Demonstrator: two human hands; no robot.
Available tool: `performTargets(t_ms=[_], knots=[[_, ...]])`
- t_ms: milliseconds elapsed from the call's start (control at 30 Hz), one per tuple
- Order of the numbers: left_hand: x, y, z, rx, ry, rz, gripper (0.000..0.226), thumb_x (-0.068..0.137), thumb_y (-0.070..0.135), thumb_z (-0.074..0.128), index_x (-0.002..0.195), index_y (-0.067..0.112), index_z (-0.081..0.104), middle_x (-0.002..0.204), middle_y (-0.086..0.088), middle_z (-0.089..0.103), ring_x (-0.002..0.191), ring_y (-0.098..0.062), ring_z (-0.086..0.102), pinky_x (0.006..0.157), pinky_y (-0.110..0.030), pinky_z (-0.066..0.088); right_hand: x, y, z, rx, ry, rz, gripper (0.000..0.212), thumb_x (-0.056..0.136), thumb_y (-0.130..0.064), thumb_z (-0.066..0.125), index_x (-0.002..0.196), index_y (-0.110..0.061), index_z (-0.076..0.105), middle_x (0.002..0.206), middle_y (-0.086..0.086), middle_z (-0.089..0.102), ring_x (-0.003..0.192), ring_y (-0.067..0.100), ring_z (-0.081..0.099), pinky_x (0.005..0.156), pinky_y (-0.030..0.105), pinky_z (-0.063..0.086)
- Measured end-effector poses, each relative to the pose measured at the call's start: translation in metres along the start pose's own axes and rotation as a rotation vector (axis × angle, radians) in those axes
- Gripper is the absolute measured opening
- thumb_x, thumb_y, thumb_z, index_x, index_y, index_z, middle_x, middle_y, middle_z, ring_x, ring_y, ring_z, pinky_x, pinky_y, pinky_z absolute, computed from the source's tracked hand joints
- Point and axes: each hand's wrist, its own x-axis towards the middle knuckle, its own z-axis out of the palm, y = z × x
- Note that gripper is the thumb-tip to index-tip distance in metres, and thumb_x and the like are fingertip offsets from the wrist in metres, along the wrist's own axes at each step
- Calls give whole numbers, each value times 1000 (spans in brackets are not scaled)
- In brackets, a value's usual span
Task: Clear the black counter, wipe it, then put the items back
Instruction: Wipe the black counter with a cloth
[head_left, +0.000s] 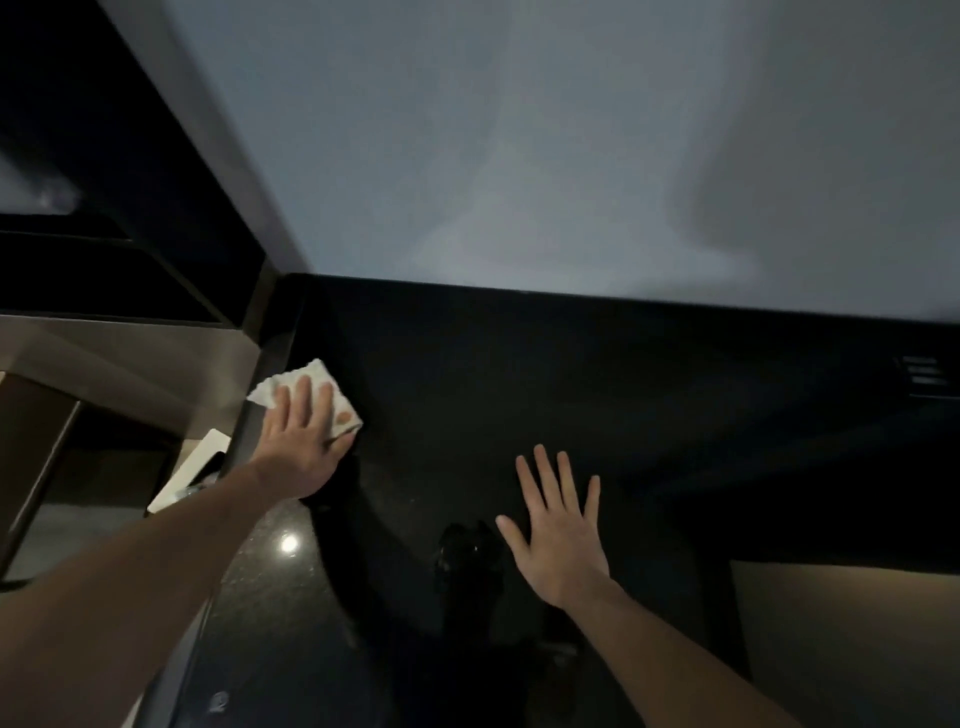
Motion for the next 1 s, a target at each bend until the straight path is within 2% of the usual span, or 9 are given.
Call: performTargets(t_ms=[67,133,300,367,433,500,600,833,1000], knots=[[8,7,-1,9,-17,-66,81,101,68,24,165,27,-2,171,-10,-15,155,-40,-17,127,-52,-3,1,1,4,16,30,-13,77,102,-71,13,163,-32,-13,170,-5,-25,157,25,-25,125,63,-8],[21,7,5,47,-3,-62,82,98,73,10,165,26,8,171,-14,-10,154,-46,-15,125,-59,-4,1,2,6,33,49,-22,77,102,-70,14,164,-32,-12,171,-5,-25,157,24,-25,125,63,-9],[38,6,13,29,-60,-142,88,95,75,14,165,22,11,170,-19,-2,154,-49,-7,124,-60,5,0,6,9,34,86,-47,76,103,-68,18,165,-30,-5,172,-3,-19,158,24,-21,126,62,-5],[42,3,13,61,-107,-110,90,93,77,1,164,24,17,170,-19,-3,153,-50,-10,124,-62,2,0,8,9,47,80,-60,75,104,-67,20,165,-30,-4,172,-4,-20,158,23,-21,126,60,-6],[44,12,5,31,-105,-121,78,101,70,17,165,27,5,171,-14,-13,154,-44,-17,125,-57,-3,1,11,7,70,74,-79,74,104,-65,23,165,-32,-3,172,-5,-21,158,21,-21,128,58,-4],[46,27,3,5,-26,-82,79,104,58,34,164,27,-7,170,-8,-21,154,-37,-22,126,-51,-7,-1,23,4,92,59,-85,75,105,-64,25,165,-33,-6,170,-4,-27,157,18,-24,129,53,-5],[42,55,6,32,-41,46,81,104,57,36,163,28,-11,169,-5,-26,153,-34,-27,126,-51,-9,-11,57,-3,34,15,-66,76,104,-66,23,163,-34,-12,168,-3,-33,155,21,-28,129,50,-4],[39,165,23,-7,-73,232,90,85,76,4,161,31,-18,166,-1,-33,150,-30,-34,123,-52,-14,-47,159,-18,22,34,133,74,104,-67,17,164,-35,-13,167,-8,-35,154,18,-32,129,52,-4],[41,235,32,11,-98,302,87,87,76,0,159,33,-23,164,0,-38,149,-30,-37,125,-54,-13,-71,237,-28,62,87,233,76,100,-71,10,165,-35,-4,170,-8,-27,155,16,-29,129,51,-3]])
